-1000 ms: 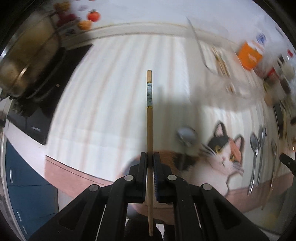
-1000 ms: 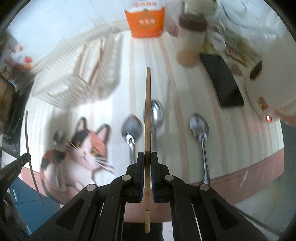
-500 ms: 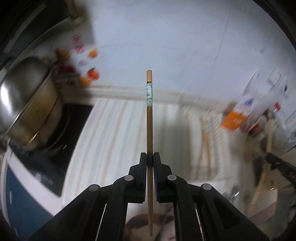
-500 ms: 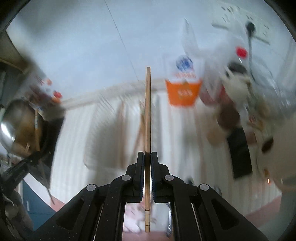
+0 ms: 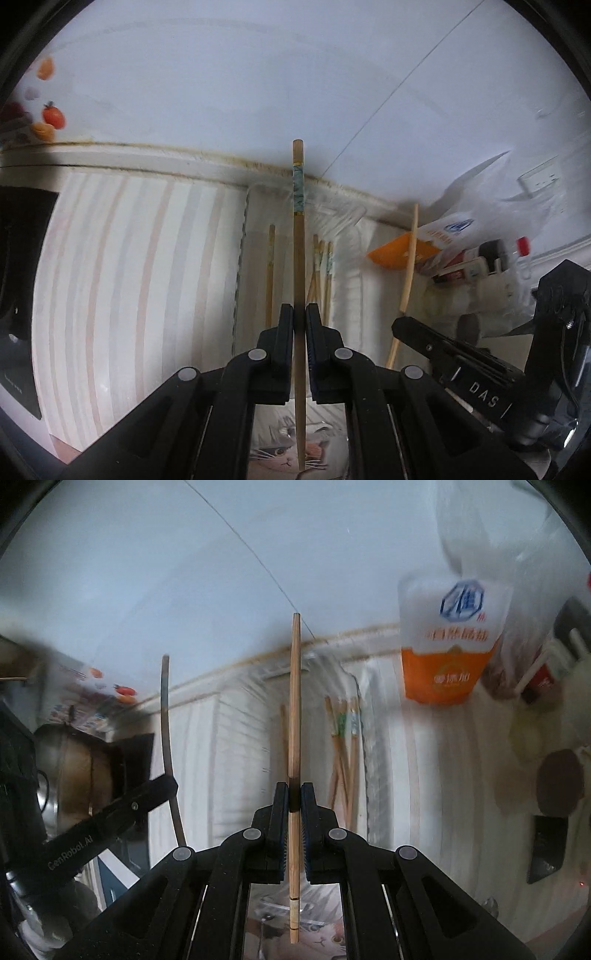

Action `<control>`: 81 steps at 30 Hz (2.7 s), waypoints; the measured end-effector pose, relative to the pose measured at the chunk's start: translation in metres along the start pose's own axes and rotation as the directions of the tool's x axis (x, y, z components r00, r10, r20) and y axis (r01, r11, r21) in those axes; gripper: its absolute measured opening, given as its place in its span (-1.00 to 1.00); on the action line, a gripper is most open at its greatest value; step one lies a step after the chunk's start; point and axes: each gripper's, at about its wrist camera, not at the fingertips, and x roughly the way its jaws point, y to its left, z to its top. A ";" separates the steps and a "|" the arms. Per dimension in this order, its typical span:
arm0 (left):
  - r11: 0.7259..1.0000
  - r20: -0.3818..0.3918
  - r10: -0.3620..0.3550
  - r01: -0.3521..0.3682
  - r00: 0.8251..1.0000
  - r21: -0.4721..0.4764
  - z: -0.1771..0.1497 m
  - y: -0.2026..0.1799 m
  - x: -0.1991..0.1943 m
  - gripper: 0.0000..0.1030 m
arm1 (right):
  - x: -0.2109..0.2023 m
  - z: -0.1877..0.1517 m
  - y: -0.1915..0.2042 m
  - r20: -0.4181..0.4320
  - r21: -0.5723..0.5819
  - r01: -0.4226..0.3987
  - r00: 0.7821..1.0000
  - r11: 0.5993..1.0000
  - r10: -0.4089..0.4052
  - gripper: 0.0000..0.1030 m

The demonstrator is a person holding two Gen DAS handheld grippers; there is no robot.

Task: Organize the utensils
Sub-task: 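Carry both chopsticks into the clear basket and open both tools, then withdraw both open tools from the basket, then lower both tools and grasp a steel spoon each by its handle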

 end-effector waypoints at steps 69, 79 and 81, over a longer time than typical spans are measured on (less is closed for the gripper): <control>0.930 -0.128 0.354 -0.333 0.926 0.156 -0.247 0.053 0.070 0.59 | 0.022 -0.242 -0.100 -0.030 0.082 0.211 0.977 0.974 -0.210 -0.18; 0.939 -0.147 0.328 -0.305 0.933 0.158 -0.246 0.049 0.093 -0.16 | 0.064 -0.236 -0.091 -0.070 -0.029 0.337 0.938 0.941 -0.338 -0.57; 0.940 -0.141 0.324 -0.300 0.936 0.163 -0.246 0.047 0.092 -0.40 | 0.067 -0.237 -0.088 -0.064 -0.049 0.363 0.928 0.930 -0.366 -0.71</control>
